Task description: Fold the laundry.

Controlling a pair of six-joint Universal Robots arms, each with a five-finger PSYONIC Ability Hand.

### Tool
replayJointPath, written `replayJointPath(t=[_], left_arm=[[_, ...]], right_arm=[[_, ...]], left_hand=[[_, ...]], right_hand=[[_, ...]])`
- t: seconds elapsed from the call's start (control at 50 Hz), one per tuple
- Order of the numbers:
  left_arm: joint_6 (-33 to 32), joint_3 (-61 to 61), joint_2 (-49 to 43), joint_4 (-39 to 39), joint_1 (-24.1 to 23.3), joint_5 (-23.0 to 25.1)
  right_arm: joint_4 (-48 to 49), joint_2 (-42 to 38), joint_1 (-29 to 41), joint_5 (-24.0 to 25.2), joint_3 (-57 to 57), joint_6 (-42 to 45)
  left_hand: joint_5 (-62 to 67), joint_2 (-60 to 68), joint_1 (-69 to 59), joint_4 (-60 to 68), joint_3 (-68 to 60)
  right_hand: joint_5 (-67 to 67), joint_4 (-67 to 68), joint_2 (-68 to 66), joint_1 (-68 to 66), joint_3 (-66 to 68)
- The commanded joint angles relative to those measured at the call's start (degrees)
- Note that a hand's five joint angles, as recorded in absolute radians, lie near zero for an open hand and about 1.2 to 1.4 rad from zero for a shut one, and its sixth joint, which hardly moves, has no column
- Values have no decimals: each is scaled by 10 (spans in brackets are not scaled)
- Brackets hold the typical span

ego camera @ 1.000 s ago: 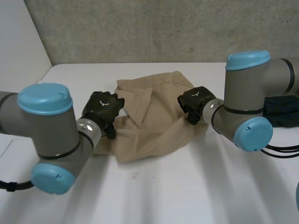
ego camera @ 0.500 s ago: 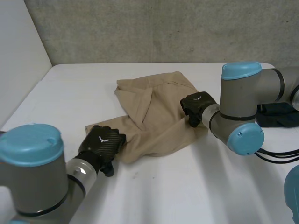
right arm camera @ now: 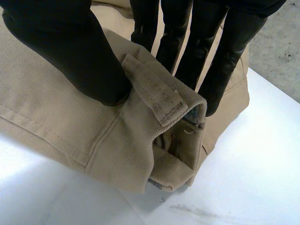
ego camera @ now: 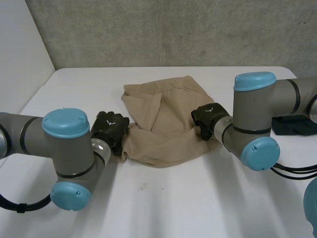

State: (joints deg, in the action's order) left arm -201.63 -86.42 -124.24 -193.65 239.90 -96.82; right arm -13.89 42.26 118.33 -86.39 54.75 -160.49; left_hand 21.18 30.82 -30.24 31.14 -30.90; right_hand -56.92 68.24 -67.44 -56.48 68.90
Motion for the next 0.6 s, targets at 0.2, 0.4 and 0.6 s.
replayJointPath(t=[0.2, 0.4, 0.6], left_arm=[[4, 21, -22, 6, 1, 3], [26, -9, 136, 122, 0, 69], [53, -1, 234, 272, 7, 135]], right_arm=[[14, -3, -1, 0, 4, 2], [-22, 42, -1, 3, -6, 61], [-162, 151, 0, 5, -2, 178]], left_hand=[[488, 492, -498, 489, -491], [488, 492, -498, 489, -491], [488, 492, -498, 489, -491]], right_hand=[[-131, 118, -126, -235, 111], [-131, 118, -126, -235, 111], [-131, 118, -126, -235, 111]])
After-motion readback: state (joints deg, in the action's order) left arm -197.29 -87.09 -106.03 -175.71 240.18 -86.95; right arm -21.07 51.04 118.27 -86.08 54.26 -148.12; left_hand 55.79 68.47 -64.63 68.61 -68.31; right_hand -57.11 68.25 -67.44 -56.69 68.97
